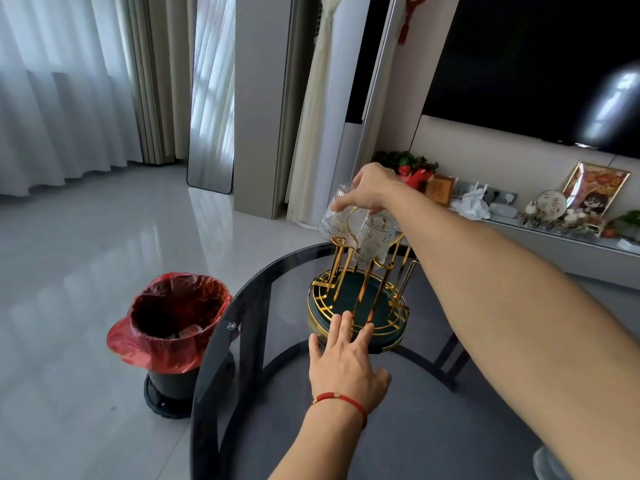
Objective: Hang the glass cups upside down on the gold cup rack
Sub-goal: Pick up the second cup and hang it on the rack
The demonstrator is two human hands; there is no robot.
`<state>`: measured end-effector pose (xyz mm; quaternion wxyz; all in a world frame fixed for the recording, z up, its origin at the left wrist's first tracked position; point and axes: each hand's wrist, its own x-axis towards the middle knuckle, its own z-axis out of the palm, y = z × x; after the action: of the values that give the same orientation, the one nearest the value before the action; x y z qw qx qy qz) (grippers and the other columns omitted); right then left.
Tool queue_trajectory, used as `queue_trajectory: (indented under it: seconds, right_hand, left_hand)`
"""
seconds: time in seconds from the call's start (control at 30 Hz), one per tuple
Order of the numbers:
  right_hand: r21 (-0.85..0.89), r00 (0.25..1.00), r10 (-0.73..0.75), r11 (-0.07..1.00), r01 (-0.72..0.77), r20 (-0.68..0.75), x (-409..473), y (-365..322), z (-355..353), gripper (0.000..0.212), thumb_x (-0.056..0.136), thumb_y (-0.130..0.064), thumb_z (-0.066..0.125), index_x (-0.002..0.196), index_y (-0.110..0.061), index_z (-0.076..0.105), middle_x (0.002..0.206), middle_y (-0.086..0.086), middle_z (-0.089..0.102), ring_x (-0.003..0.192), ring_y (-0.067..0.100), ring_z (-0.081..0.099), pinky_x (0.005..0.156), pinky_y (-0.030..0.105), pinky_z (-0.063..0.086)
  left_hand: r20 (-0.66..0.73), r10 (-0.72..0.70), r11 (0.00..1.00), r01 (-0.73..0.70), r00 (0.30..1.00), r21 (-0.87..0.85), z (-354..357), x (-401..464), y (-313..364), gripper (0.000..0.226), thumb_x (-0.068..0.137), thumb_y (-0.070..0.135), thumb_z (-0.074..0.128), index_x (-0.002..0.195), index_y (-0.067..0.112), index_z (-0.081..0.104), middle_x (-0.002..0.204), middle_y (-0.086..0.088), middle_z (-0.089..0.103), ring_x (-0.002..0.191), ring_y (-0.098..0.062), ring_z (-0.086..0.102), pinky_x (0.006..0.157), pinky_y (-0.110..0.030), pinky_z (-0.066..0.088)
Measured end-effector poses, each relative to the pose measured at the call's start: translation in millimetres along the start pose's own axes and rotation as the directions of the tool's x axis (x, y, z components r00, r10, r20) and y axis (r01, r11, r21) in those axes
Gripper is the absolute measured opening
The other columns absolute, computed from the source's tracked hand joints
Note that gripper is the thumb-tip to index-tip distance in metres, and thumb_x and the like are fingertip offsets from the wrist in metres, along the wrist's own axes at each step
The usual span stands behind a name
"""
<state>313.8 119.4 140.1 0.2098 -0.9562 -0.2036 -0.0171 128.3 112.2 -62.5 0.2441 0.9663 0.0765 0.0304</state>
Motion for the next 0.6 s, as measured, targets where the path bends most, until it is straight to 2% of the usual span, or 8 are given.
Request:
queue_trajectory:
  seconds: [0.17, 0.33, 0.43, 0.53, 0.6]
  right_hand:
    - [-0.248, 0.997, 0.007, 0.969, 0.013, 0.081, -1, -1, 11, 0.091, 0.067, -0.052, 0.092, 0.138, -0.004, 0.060, 0.143, 0.015, 0.060, 0.127, 0.035, 0.058, 0.101, 0.050, 0.054]
    - [-0.409, 0.982, 0.058, 0.912, 0.022, 0.180, -3, -9, 17, 0.095, 0.071, -0.058, 0.087, 0.146, -0.011, 0.053, 0.149, 0.016, 0.055, 0.134, 0.039, 0.054, 0.106, 0.052, 0.050]
    - [-0.481, 0.983, 0.048, 0.876, 0.045, 0.179, -4, -10, 19, 0.092, 0.075, -0.063, 0.081, 0.147, -0.013, 0.051, 0.149, 0.015, 0.055, 0.134, 0.039, 0.054, 0.107, 0.053, 0.048]
    - [-0.604, 0.985, -0.112, 0.779, 0.169, 0.131, -14, -4, 22, 0.072, 0.087, -0.066, 0.066, 0.136, -0.014, 0.057, 0.136, 0.013, 0.063, 0.124, 0.035, 0.058, 0.100, 0.046, 0.047]
    - [-0.634, 0.962, -0.264, 0.733, 0.247, 0.070, -23, 4, 26, 0.060, 0.095, -0.061, 0.056, 0.134, -0.016, 0.058, 0.133, 0.011, 0.065, 0.124, 0.032, 0.056, 0.100, 0.049, 0.044]
  left_hand:
    - [0.004, -0.006, 1.000, 0.006, 1.000, -0.010, -2, -1, 0, 0.076, 0.093, 0.046, 0.057, 0.158, 0.039, 0.017, 0.171, -0.001, 0.000, 0.157, -0.023, -0.008, 0.122, -0.061, -0.003]
    - [0.001, -0.004, 1.000, 0.004, 1.000, -0.001, -4, -2, -1, 0.077, 0.093, 0.042, 0.057, 0.159, 0.038, 0.017, 0.172, 0.000, 0.001, 0.157, -0.022, -0.007, 0.123, -0.060, -0.002]
    - [0.018, -0.005, 1.000, 0.005, 1.000, 0.005, -4, -2, -2, 0.077, 0.094, 0.043, 0.057, 0.159, 0.038, 0.016, 0.171, 0.000, 0.001, 0.157, -0.022, -0.008, 0.123, -0.061, -0.002]
    - [0.034, -0.007, 1.000, 0.007, 0.999, 0.006, -5, -1, -2, 0.079, 0.094, 0.041, 0.058, 0.159, 0.038, 0.013, 0.171, 0.000, -0.003, 0.156, -0.022, -0.010, 0.123, -0.060, -0.002]
    - [0.063, -0.008, 1.000, 0.007, 0.998, 0.011, -5, -2, -2, 0.082, 0.094, 0.039, 0.058, 0.160, 0.038, 0.009, 0.171, 0.000, -0.008, 0.156, -0.022, -0.013, 0.123, -0.060, -0.002]
